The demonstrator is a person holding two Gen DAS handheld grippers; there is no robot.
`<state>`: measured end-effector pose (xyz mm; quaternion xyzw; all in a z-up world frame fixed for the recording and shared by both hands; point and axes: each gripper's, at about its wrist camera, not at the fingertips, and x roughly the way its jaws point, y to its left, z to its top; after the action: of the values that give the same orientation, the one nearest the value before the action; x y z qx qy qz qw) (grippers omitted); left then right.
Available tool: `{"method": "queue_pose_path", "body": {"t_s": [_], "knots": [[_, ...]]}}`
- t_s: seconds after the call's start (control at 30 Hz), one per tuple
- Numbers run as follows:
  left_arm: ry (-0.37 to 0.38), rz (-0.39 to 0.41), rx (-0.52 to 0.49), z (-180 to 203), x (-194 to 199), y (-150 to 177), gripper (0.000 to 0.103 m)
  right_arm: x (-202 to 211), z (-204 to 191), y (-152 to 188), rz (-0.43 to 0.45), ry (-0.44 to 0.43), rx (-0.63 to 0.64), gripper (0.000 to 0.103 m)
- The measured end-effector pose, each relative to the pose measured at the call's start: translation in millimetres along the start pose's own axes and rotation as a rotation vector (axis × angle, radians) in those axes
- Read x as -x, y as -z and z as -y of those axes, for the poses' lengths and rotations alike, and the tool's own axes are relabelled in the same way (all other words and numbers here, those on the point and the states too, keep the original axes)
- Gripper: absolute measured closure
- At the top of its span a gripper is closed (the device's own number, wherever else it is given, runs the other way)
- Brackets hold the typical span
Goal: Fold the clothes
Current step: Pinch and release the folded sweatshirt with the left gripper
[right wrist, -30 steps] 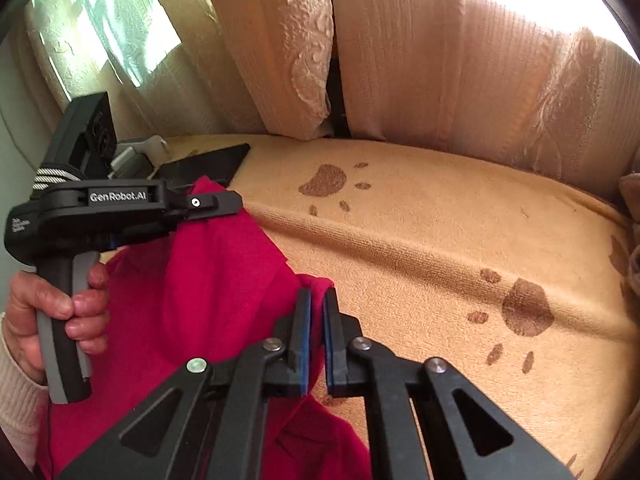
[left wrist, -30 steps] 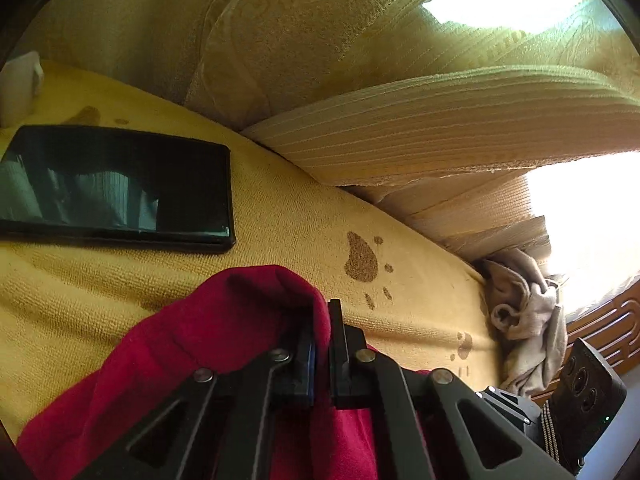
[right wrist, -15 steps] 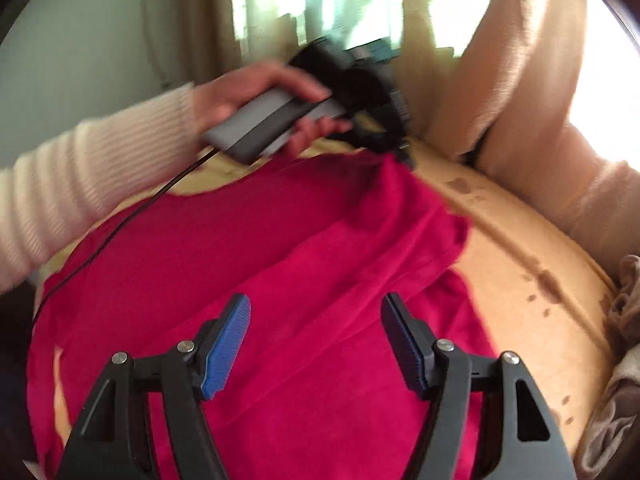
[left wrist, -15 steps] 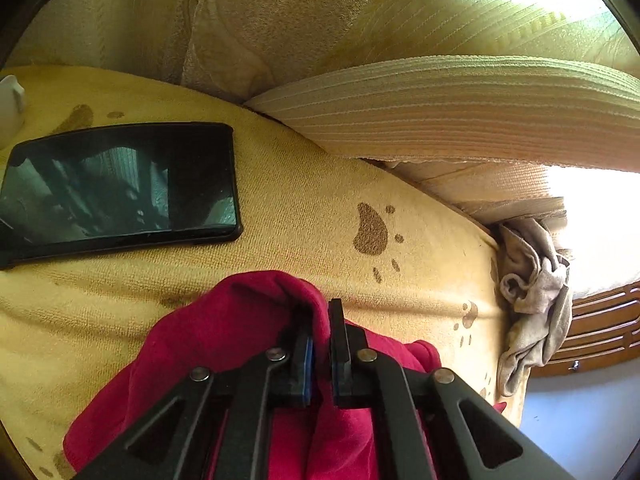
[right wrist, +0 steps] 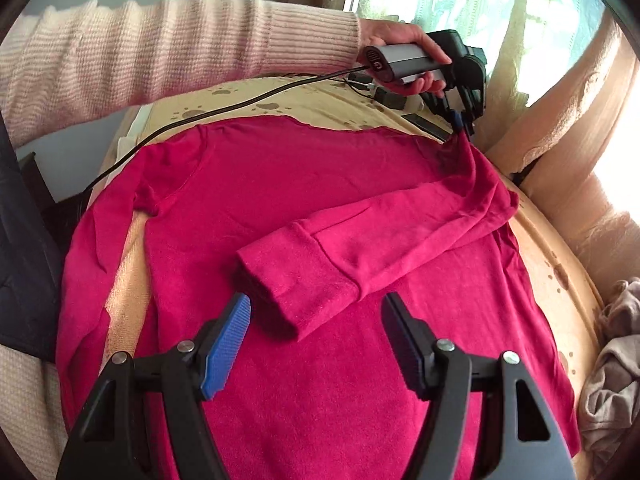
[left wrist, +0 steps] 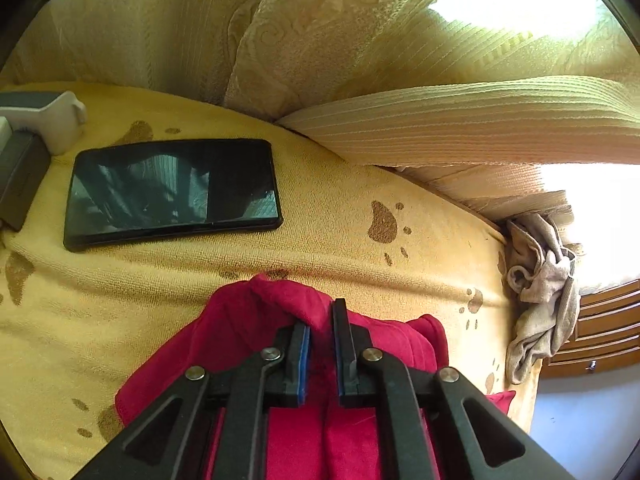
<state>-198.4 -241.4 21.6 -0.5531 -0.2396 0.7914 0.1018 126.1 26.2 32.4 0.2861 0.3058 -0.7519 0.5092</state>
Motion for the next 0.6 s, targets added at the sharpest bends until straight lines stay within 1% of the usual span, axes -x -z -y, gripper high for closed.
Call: {"method": "queue_pose_path", "body": {"t_s": [0.03, 0.07, 0.13, 0.17, 0.2, 0.3, 0.37, 0.43, 0.47, 0.53, 0.6], "knots": [[0.046, 0.005, 0.018, -1, 0, 0, 0.044, -1, -3, 0, 0.000, -0.003, 0.005, 0.030], [0.109, 0.009, 0.045, -3, 0, 0, 0.000, -3, -5, 0, 0.000, -0.003, 0.008, 0.029], [0.224, 0.010, 0.107, -8, -2, 0, 0.000, -7, -9, 0, 0.002, -0.002, 0.014, 0.028], [0.230, 0.017, 0.124, -10, -3, 1, 0.000, -9, -11, 1, 0.005, -0.001, 0.015, 0.025], [0.221, 0.028, 0.133, -12, -3, 2, 0.000, -10, -11, 1, 0.007, 0.002, 0.013, 0.024], [0.182, 0.063, 0.136, -16, 0, 7, 0.000, -7, -11, 3, 0.014, 0.031, 0.001, 0.024], [0.204, 0.061, 0.165, -24, 3, 17, 0.000, -6, -7, 5, 0.021, 0.049, -0.013, 0.024], [0.249, 0.053, 0.204, -33, 6, 33, 0.000, -4, -3, 6, 0.029, 0.088, -0.020, 0.025], [0.254, 0.046, 0.210, -36, 7, 42, 0.000, -4, -3, 6, 0.038, 0.104, -0.016, 0.025], [0.247, 0.035, 0.187, -39, 11, 63, 0.000, -3, -5, 3, 0.055, 0.110, 0.007, 0.025], [0.243, 0.021, 0.162, -42, 15, 86, 0.000, -6, -14, -1, 0.055, 0.123, 0.075, 0.025]]}}
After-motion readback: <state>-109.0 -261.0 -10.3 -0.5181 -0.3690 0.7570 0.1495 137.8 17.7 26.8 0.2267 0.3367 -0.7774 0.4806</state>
